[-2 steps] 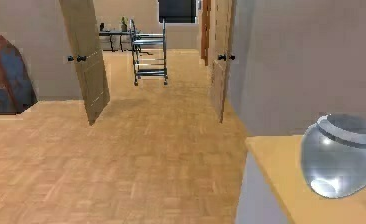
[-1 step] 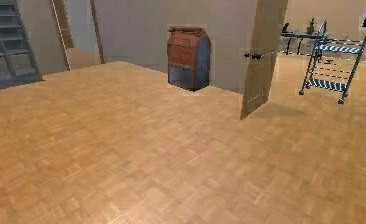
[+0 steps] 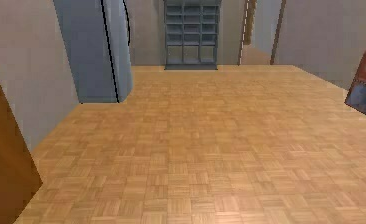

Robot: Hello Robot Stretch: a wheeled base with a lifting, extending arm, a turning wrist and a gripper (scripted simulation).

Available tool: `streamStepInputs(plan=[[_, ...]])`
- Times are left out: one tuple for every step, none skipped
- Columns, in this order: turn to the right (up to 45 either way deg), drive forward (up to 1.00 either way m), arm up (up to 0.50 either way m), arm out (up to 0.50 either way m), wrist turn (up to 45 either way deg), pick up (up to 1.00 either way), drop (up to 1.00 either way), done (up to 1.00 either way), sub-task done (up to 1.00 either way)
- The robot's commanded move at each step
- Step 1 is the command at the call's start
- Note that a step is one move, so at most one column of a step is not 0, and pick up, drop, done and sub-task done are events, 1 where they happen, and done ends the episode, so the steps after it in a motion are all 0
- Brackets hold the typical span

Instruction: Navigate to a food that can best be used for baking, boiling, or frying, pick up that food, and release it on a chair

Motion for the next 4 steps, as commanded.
streamStepInputs(plan=[[0.0,0.20,0.00,0.00,0.0,0.00,0.00,0.00,0.00],[45.0,0.00,0.00,0.00,0.0,0.00,0.00,0.00,0.00],[39.0,0.00,0.00,0.00,0.0,0.00,0.00,0.00,0.00],[0.0,0.90,0.00,0.00,0.0,0.00,0.00,0.00,0.00]])
